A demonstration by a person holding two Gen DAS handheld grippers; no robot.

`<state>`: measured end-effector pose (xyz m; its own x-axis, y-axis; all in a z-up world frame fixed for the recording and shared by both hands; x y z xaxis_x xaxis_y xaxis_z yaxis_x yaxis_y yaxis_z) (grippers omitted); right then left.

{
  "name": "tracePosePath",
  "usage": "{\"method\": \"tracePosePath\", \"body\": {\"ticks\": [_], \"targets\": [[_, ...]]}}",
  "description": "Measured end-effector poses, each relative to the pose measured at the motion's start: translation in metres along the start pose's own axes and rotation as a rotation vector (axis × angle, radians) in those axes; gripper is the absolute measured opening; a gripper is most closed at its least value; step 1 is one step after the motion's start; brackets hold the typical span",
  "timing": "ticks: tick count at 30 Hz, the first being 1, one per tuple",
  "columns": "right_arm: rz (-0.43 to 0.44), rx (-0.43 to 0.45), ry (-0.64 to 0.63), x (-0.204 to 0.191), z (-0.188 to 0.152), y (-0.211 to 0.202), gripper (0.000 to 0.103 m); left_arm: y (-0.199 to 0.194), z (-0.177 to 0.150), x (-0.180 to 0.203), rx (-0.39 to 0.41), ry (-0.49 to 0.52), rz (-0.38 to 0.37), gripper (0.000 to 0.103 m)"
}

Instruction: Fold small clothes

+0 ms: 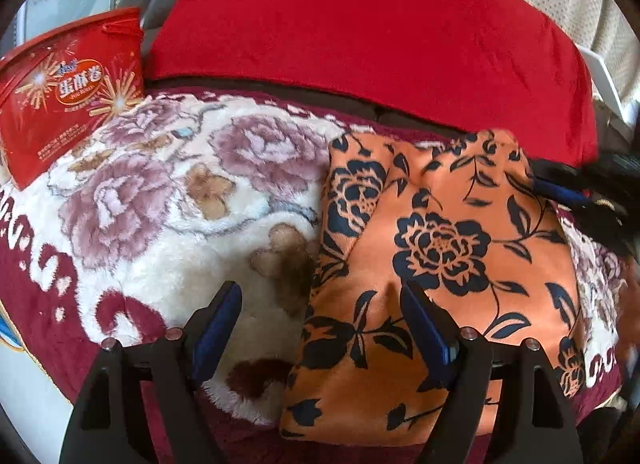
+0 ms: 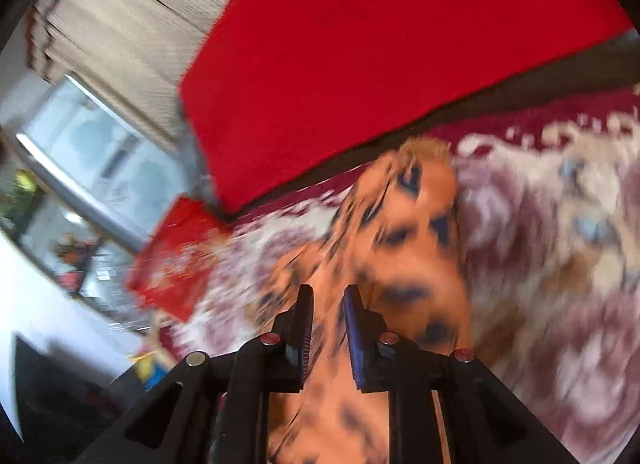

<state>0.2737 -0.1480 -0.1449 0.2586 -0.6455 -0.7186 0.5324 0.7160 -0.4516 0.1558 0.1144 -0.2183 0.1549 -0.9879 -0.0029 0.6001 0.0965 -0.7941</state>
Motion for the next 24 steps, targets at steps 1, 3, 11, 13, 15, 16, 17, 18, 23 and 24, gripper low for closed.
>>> {"method": "tracePosePath", "body": {"ticks": [1,3,11,13,15,16,17,18,23,24], "targets": [[-0.036,-0.023,0.014,0.01,0.009,0.015,0.018,0.003,-0.003,0.0,-0.016,0.002,0.0,0.082],[-0.093,-0.049,0.044,0.031,0.017,0.036,0.017,0.012,-0.007,-0.003,-0.057,-0.009,-0.018,0.082],[-0.176,-0.042,0.141,0.077,0.017,0.029,0.011,0.009,-0.014,-0.012,-0.055,-0.024,-0.044,0.082],[-0.166,-0.027,0.099,0.051,0.018,0.03,0.013,0.007,-0.015,-0.013,-0.052,-0.021,-0.047,0.082],[-0.107,-0.049,0.055,0.022,0.018,0.041,0.013,0.007,-0.013,-0.015,-0.05,-0.021,-0.044,0.082],[-0.087,-0.071,0.028,0.008,0.016,0.049,0.013,0.008,-0.013,-0.015,-0.051,-0.025,-0.044,0.082],[-0.078,-0.105,-0.01,-0.006,0.011,0.059,0.013,0.009,-0.014,-0.015,-0.055,-0.03,-0.046,0.082],[-0.075,-0.139,-0.042,-0.016,0.006,0.069,0.013,0.009,-0.014,-0.015,-0.058,-0.029,-0.045,0.082],[-0.112,-0.275,-0.066,-0.018,-0.018,0.123,0.014,0.011,-0.015,-0.011,-0.039,0.016,-0.008,0.082],[-0.134,-0.291,-0.048,-0.014,-0.021,0.138,0.013,0.011,-0.015,-0.011,-0.034,0.027,0.002,0.082]]}}
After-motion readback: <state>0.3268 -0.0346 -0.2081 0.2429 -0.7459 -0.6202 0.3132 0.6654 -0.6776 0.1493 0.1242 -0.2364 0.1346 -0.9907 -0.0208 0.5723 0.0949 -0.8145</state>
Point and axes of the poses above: each gripper's, at about its wrist camera, not at the fingertips, and y roughly the way its jaws point, x to its right, z to its top, the point moved 6 cm from there along y, roughly the way its jaws point, and after that the axes turned 14 degrees about z, right-handed, at the moved point
